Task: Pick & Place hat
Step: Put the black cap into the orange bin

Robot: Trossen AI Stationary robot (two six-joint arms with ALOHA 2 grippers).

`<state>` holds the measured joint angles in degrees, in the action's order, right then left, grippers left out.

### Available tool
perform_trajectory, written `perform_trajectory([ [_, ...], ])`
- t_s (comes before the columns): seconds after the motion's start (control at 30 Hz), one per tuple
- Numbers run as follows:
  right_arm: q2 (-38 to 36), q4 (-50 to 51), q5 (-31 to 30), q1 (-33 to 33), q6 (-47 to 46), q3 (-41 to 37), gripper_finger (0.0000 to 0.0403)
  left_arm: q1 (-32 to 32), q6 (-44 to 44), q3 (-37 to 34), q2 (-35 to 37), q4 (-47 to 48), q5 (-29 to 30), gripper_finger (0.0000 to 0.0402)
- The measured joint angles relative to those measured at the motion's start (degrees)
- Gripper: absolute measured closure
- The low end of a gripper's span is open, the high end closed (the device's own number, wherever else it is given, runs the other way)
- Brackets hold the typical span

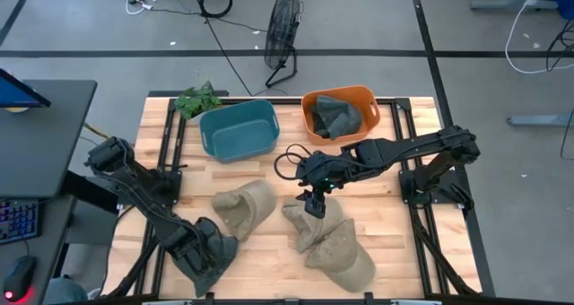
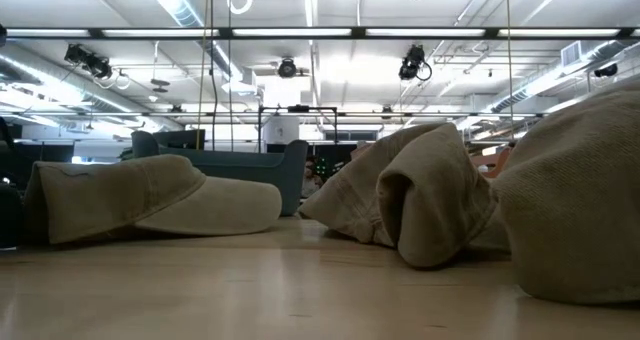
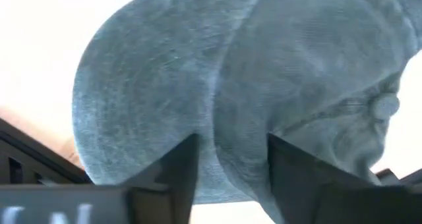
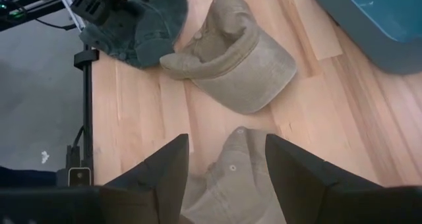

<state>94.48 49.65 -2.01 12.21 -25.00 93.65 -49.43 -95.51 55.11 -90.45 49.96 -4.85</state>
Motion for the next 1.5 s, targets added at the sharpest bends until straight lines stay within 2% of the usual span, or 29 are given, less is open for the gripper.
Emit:
perform_trajectory([
  [0.2,0.0,0.0,0.2,0.0,1.9,0.0,0.0199,0.1,3.1,0.0,1.8,-2.7,0.1,0.0370],
  [0.27,0.0,-0.4,0.2,-0.2,1.9,0.0,0.0199,0.1,3.9,0.0,2.6,-3.4,0.1,0.0388],
  [0.37,0.0,-1.8,1.0,-0.6,1.9,0.0,0.0199,0.1,9.9,1.8,2.8,-2.9,0.4,0.0389],
  [0.47,0.0,-5.0,3.9,-1.5,1.5,0.0,0.0199,0.1,23.3,6.2,2.8,-1.4,0.6,0.0391],
  [0.53,0.0,-7.6,6.4,-2.3,0.3,0.0,0.0199,0.1,31.9,9.8,2.7,1.6,3.4,0.0393],
  [0.6,0.0,-9.8,9.2,-3.0,-0.1,0.0,0.0199,0.1,40.0,13.9,2.7,4.8,8.0,0.0394],
  [0.7,0.4,-11.9,12.1,-3.9,-0.3,0.0,0.0199,0.1,55.3,20.5,2.7,8.9,18.1,0.0391],
  [0.87,2.7,-11.7,13.1,-5.1,-5.5,0.0,0.0199,0.9,80.5,27.9,2.7,9.7,35.9,0.0389],
  [0.93,4.0,-11.3,13.4,-5.7,-8.1,0.0,0.0199,2.3,86.5,29.2,2.7,10.0,38.5,0.0390],
  [1.23,7.8,-12.9,22.2,-9.4,-10.1,-0.1,0.0199,10.4,100.0,29.7,2.1,11.9,38.8,0.0391],
  [1.5,8.0,-17.3,24.9,-10.6,-9.0,-0.1,0.0199,14.3,103.3,29.7,1.9,12.1,38.8,0.0391],
])
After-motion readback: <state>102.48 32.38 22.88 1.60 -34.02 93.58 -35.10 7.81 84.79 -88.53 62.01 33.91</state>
